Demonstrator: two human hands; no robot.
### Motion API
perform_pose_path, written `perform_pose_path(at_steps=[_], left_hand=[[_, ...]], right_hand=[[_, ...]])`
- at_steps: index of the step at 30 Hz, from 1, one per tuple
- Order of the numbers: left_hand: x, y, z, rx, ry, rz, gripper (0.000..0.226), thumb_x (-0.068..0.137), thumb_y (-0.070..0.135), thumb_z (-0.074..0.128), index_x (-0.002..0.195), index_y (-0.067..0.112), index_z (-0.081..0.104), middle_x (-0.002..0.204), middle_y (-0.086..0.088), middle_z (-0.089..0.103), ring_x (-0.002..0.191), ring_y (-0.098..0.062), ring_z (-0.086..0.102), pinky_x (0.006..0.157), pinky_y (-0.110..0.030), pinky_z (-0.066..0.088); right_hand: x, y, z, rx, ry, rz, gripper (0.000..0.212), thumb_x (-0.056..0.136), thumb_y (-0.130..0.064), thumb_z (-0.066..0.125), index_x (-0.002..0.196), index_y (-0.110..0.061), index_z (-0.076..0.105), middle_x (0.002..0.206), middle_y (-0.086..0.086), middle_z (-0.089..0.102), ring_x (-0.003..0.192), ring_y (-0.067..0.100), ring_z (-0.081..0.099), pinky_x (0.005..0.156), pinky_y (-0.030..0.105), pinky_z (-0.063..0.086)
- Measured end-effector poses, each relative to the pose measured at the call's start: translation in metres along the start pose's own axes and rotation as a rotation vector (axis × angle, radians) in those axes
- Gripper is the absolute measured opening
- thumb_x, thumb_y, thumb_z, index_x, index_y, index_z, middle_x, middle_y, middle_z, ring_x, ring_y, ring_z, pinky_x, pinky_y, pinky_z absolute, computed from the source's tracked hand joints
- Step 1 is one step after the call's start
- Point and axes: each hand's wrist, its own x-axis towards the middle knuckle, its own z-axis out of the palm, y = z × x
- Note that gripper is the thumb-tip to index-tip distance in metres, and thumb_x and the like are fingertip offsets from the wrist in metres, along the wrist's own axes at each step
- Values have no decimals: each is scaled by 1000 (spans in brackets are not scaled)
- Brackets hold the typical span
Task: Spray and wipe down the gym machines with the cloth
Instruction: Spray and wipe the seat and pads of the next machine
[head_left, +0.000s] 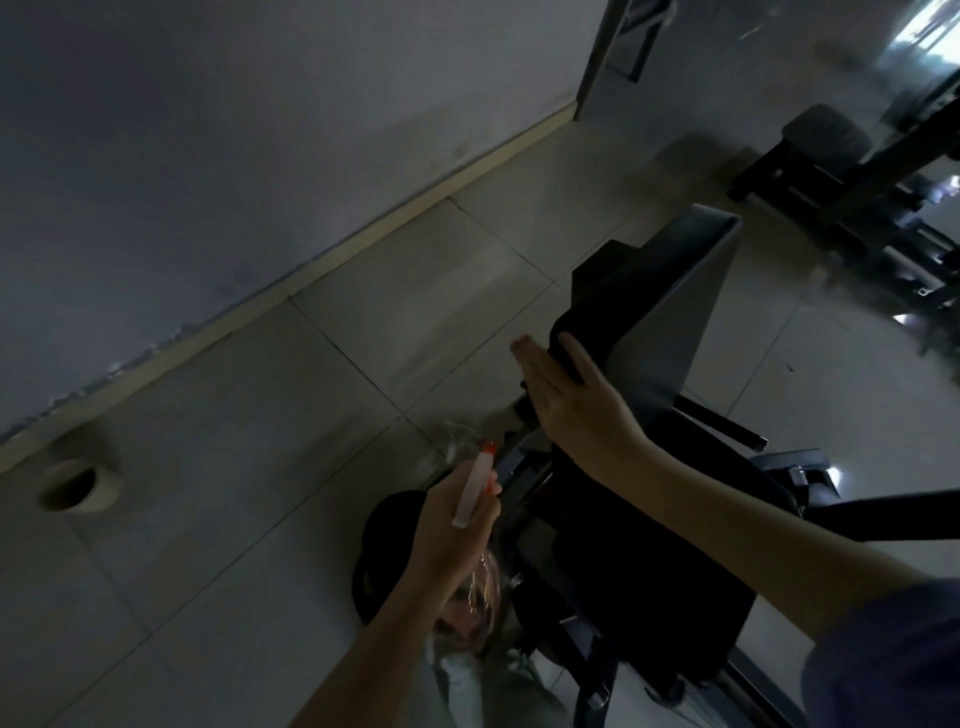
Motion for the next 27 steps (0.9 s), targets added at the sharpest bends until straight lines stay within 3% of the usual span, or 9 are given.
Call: perform_pose_path(at_steps=[2,5,11,15,19,21,24,27], left_hand=[[-2,-3,-1,-16,10,-43,10,85,8,52,81,1,58,69,-18,55,55,-14,45,51,-28,37],[-6,-12,0,-15,-1,-65,9,88,-5,49,83,-3,56,67,-15,53,49,-14,40,47,-25,33],[1,-21,2,-17,24,1,16,79,10,48,80,-3,56,71,-28,54,52,-18,43,48,-24,36],[2,-31,5,90,29,23,33,75,25,46,86,-4,57,81,-26,61,69,-38,56,58,-34,45],[5,-33,8,107,37,9,35,73,30,45,84,-1,55,80,-25,60,66,-35,56,56,-33,45],[2,-34,11,81,28,-3,27,79,19,48,90,-4,57,83,-29,60,64,-26,54,57,-32,43],[0,-41,14,42,31,-35,12,84,-1,48,89,-5,57,84,-33,58,64,-25,51,55,-32,40],[2,-55,17,37,63,-47,15,80,6,47,87,-2,58,81,-27,60,62,-28,54,54,-28,41]], right_hand=[[-2,7,-1,-64,7,33,55,93,-25,43,142,-3,36,155,18,16,145,28,12,113,44,4],[-4,-1,7,-228,-43,-98,57,94,-26,37,141,6,34,152,25,18,143,36,13,116,42,11],[-3,-20,28,-373,-68,-249,64,95,-26,33,134,24,24,143,42,19,136,51,19,114,50,16],[-6,-47,37,-362,-182,-380,53,94,-23,39,132,15,40,138,36,38,131,51,32,110,55,20],[-5,-58,37,-308,-275,-377,42,92,-16,43,126,6,53,126,27,55,120,45,46,108,50,29],[-9,-58,38,-216,-297,-307,44,92,-17,45,127,7,50,130,28,51,124,45,41,112,50,23],[-20,-57,48,-232,-211,-316,59,95,-27,38,136,15,31,143,36,29,136,49,21,113,54,7],[-25,-61,60,-308,-185,-424,61,96,-26,33,136,19,26,141,41,27,133,54,22,111,57,13]])
